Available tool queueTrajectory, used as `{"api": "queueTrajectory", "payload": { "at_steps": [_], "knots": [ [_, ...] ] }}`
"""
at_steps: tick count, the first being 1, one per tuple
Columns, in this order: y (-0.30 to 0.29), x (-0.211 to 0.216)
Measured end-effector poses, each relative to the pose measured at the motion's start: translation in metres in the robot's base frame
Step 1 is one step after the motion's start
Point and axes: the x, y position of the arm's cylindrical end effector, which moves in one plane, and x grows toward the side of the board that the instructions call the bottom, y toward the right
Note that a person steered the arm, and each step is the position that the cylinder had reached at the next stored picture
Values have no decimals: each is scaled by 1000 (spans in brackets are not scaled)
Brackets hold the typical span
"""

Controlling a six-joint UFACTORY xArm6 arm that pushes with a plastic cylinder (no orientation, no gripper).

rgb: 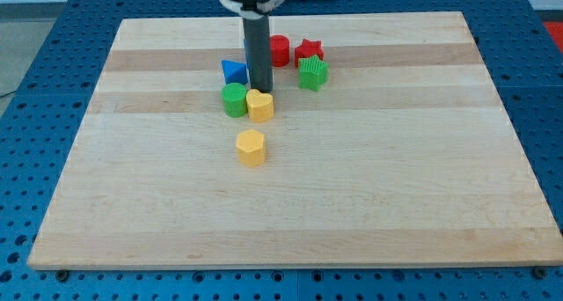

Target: Push the yellow heart along with yellow hexagon down a bit

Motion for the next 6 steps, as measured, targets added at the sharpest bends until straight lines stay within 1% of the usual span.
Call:
{"api": "queueTrajectory", "payload": {
  "at_steps": [1,2,3,4,5,6],
  "knots": [
    [3,39],
    [4,14],
    [2,9],
    [2,55],
    [2,86],
    [2,73]
  ]
}}
